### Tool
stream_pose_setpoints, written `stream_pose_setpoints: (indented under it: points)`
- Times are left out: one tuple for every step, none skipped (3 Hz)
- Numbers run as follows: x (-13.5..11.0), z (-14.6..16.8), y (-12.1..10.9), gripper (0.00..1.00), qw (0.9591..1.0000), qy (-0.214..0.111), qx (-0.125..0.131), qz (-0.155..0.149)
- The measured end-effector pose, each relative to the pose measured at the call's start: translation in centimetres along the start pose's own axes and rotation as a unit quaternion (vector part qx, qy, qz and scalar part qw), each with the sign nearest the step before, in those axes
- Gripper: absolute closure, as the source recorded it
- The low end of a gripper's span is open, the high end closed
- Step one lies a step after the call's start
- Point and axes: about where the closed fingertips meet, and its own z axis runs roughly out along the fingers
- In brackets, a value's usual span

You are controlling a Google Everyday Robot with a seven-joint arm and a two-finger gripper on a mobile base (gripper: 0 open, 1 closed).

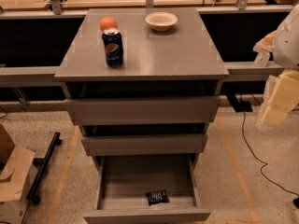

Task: Pick rxbar blueberry from bottom drawer and place on counter

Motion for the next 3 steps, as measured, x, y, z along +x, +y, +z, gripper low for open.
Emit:
stream_pose_setpoints:
  points:
    - [0.0,0.0,0.0,0.00,1.0000,0.000,0.000,0.000]
    - [0.5,1.5,0.2,0.00,0.9998,-0.010,0.000,0.019]
    - [2.1,4.8,0.5,0.00,0.9988,-0.020,-0.005,0.045]
